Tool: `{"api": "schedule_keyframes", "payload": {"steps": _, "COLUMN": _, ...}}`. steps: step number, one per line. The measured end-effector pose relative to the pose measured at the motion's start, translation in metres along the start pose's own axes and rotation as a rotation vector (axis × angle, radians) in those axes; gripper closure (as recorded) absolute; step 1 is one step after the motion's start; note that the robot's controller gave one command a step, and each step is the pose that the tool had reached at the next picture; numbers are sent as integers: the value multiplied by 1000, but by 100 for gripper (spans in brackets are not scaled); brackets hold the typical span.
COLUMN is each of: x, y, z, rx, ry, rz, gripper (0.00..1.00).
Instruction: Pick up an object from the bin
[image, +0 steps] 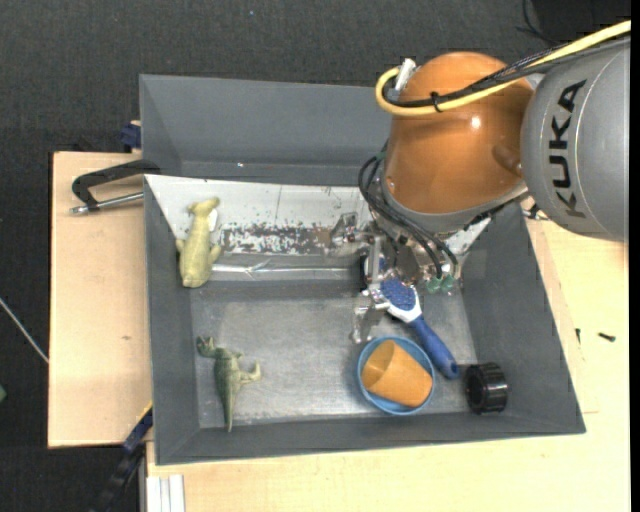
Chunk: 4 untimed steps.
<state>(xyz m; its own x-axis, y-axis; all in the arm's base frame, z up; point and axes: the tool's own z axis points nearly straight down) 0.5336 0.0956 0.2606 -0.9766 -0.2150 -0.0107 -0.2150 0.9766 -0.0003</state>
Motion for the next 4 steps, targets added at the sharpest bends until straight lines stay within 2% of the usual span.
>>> {"api": "schedule_keyframes", "payload": {"steps": 1, "x": 38, "y": -40, "z": 150, "rx": -3, "ry": 18, "rz": -185, "gripper": 0}}
{"api": "schedule_keyframes", "payload": {"steps": 2, "x": 51, "y": -92, "z": 166, "rx": -3, "ry": 12, "rz": -466, "gripper": 0}}
{"api": "schedule_keyframes", "payload": {"steps": 3, "x": 51, "y": -90, "z": 165, "rx": -5, "ry": 11, "rz": -467, "gripper": 100}}
{"api": "schedule_keyframes", "payload": {"steps": 4, "x": 41, "y": -92, "z": 11, "rx": 3, "ry": -3, "rz": -463, "gripper": 100}}
